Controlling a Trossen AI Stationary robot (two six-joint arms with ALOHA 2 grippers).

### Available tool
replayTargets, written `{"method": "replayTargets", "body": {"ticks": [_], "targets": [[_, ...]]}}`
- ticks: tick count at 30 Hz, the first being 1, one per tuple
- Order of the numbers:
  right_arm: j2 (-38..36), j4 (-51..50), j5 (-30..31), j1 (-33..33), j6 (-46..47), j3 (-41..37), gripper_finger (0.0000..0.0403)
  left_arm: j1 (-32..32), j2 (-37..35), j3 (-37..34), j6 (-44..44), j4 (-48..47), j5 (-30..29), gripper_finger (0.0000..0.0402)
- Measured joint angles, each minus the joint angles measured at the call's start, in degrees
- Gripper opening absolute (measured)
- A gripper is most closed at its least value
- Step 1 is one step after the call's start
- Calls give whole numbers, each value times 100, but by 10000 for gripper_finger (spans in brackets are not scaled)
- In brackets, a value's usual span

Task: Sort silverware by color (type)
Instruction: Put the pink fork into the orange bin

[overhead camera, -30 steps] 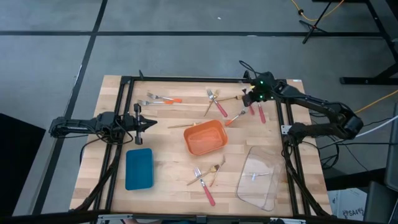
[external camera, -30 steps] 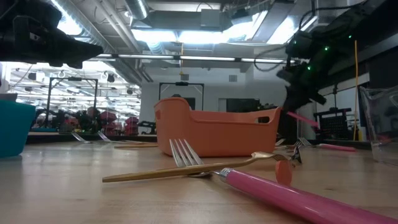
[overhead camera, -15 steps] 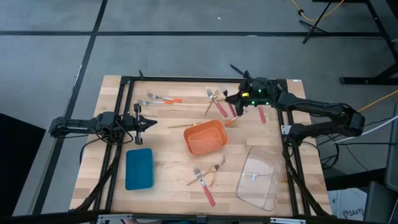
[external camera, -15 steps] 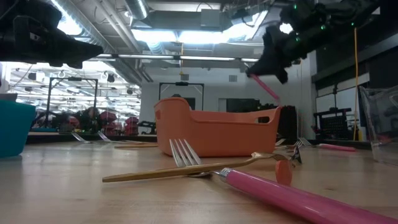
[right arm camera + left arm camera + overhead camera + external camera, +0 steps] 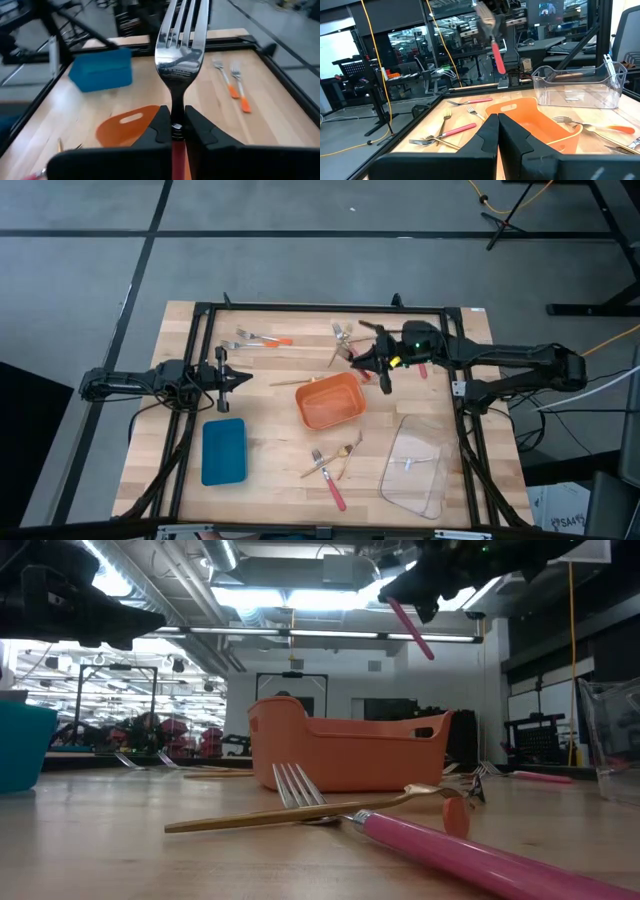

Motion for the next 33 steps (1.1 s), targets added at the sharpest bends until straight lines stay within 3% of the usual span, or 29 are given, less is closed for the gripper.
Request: {"method": "replayTargets", "body": {"ticks": [7, 16, 33], "targets": [[355, 78, 0, 330, -171, 2, 12, 1, -1, -2, 0, -2, 0, 0], [1369, 854, -194, 626, -278, 2, 14, 1, -2, -2, 0, -2, 0, 0], [2663, 962, -254, 612, -280, 2, 14, 0, -1, -1, -1, -2, -17, 0]]}}
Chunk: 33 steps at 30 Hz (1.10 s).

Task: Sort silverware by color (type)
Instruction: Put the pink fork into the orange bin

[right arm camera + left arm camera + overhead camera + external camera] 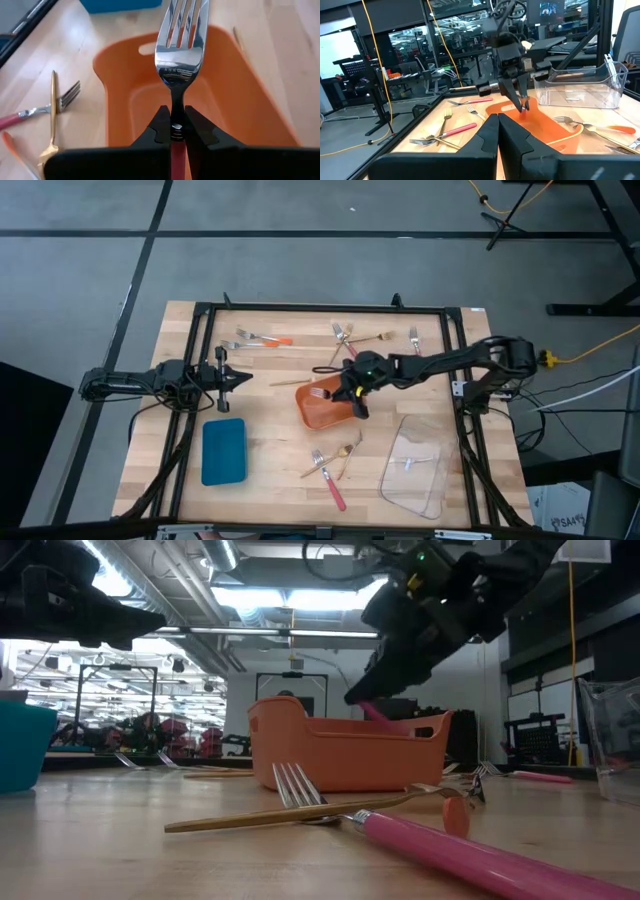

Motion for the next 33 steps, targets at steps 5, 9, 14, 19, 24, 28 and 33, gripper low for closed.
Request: {"method": "replayTargets", "body": {"ticks": [5, 9, 14, 19, 24, 28, 33], "targets": [[162, 2, -1, 0, 0, 0, 14, 1, 0, 0, -1, 0, 0, 0], [247, -17, -1, 0, 0, 0, 15, -1, 0, 0, -1, 0, 0, 0], [247, -42, 83, 0, -2, 0, 15, 1, -1, 1, 0, 0, 0, 0], [247, -55, 101, 0, -2, 0, 15, -1, -1, 1, -1, 0, 0, 0], [247, -48, 111, 0, -2, 0, 15, 1, 0, 1, -1, 0, 0, 0], [247, -49, 111, 0, -2, 0, 15, 1, 1, 1, -1, 0, 0, 0], [247, -50, 111, 0, -2, 0, 15, 0, 1, 1, 0, 0, 0, 0]]}}
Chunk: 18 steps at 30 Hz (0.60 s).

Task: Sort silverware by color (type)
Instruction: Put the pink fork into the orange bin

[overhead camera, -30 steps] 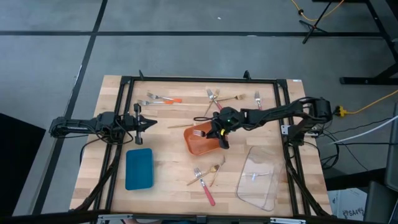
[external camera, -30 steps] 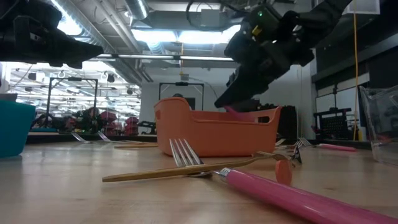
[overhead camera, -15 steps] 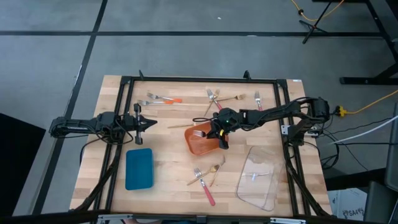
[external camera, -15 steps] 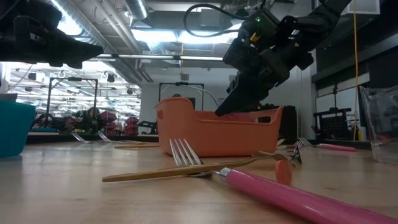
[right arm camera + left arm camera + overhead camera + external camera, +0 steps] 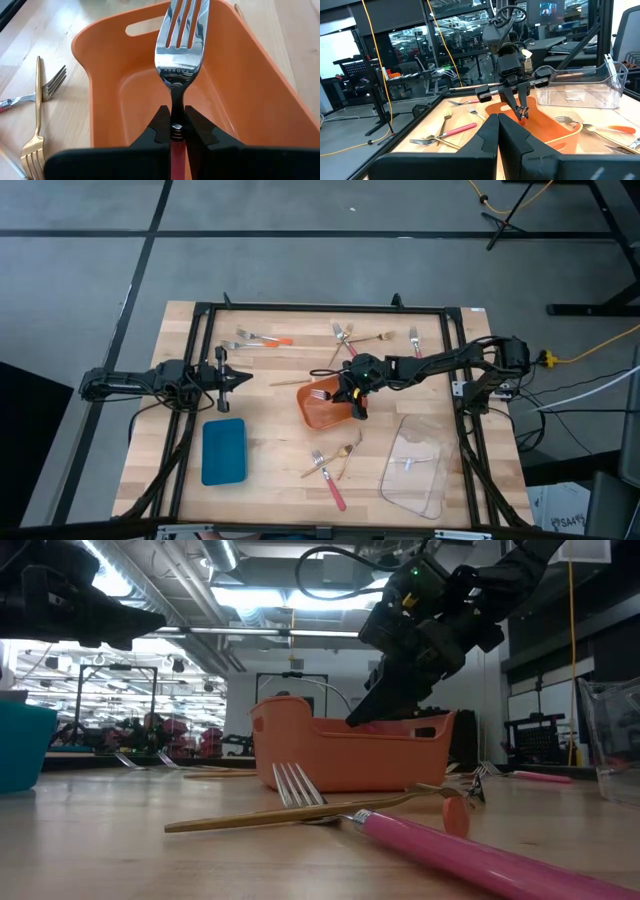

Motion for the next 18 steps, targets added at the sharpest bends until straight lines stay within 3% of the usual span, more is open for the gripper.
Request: {"method": "replayTargets", "body": {"ticks": [18], "targets": [[312, 200, 166, -2, -25, -2, 15, 0, -2, -2, 1, -2, 0, 0]]}}
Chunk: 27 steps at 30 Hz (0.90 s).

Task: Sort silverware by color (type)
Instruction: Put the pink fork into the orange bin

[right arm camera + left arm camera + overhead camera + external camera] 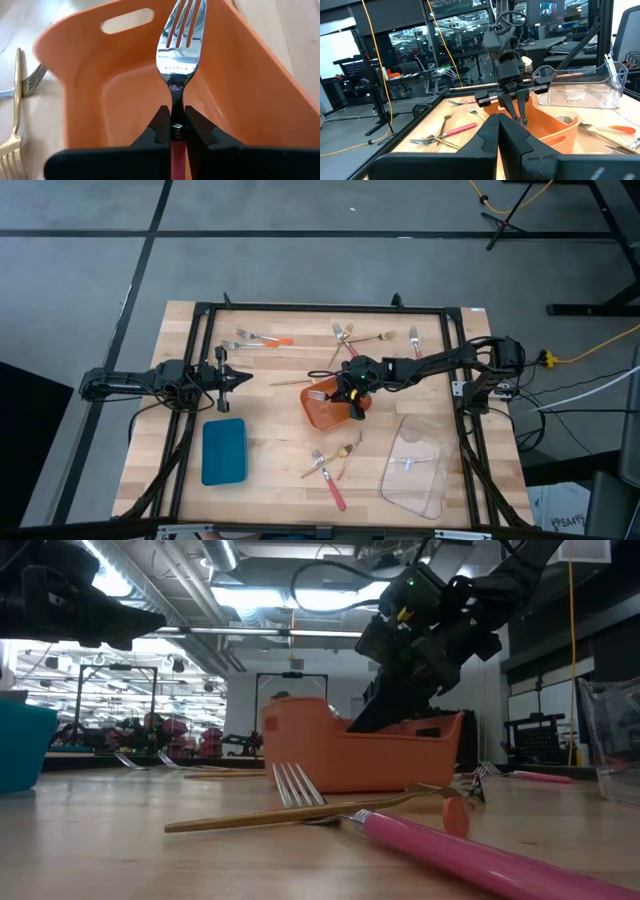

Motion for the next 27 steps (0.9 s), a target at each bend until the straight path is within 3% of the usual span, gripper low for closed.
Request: {"method": "replayTargets", "body": {"ticks": [17, 27], "targets": [[145, -43, -28, 0, 47, -9, 17, 1, 2, 2, 0, 0, -2, 0], [143, -40, -17, 2, 75, -5, 100, 1, 1, 0, 0, 0, -2, 0]]}}
